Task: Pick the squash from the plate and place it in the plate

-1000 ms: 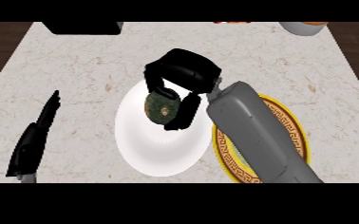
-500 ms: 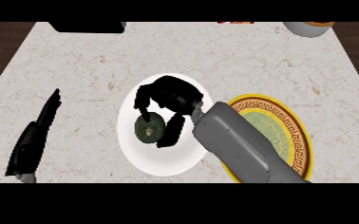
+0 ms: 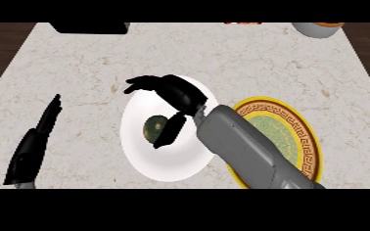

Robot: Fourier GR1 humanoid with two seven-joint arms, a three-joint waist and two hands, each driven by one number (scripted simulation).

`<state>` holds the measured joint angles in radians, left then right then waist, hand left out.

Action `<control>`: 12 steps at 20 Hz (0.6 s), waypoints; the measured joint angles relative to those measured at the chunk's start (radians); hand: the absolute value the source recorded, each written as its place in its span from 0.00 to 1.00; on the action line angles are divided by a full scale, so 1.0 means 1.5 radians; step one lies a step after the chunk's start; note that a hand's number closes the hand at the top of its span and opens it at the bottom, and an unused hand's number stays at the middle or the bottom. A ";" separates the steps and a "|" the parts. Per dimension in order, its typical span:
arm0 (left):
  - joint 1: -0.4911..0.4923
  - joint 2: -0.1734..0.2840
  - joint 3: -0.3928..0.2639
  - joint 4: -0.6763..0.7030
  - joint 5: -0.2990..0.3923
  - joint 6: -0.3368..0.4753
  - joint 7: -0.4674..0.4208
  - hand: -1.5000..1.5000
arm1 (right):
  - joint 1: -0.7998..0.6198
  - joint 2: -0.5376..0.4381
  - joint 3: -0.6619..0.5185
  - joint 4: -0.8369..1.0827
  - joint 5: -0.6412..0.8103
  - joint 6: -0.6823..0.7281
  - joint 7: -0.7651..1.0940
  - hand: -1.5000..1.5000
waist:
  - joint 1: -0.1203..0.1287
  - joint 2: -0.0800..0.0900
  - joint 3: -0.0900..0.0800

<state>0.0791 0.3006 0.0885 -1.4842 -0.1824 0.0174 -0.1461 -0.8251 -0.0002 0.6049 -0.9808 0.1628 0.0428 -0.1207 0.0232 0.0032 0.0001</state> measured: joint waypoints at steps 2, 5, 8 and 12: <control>0.003 -0.001 0.001 -0.007 -0.001 0.001 0.004 0.50 | 0.005 0.000 -0.026 -0.002 -0.030 -0.021 -0.001 0.00 | -0.001 0.000 0.000; -0.001 0.000 0.006 -0.015 0.001 0.000 0.012 0.50 | -0.012 -0.008 -0.095 0.024 -0.062 -0.023 -0.006 0.00 | -0.004 0.000 0.000; 0.000 0.004 0.012 -0.016 0.006 -0.009 0.013 0.50 | -0.035 -0.018 -0.163 0.068 -0.103 -0.001 -0.019 0.00 | -0.004 0.001 0.000; 0.000 0.005 0.010 -0.023 0.004 -0.013 0.016 0.50 | -0.060 -0.056 -0.250 0.133 -0.168 0.067 -0.069 0.00 | 0.000 0.003 0.000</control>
<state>0.0793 0.3074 0.1039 -1.5192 -0.1759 -0.0028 -0.1222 -0.9154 -0.0838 0.2294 -0.7812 -0.0895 0.1429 -0.2242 0.0233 0.0077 0.0006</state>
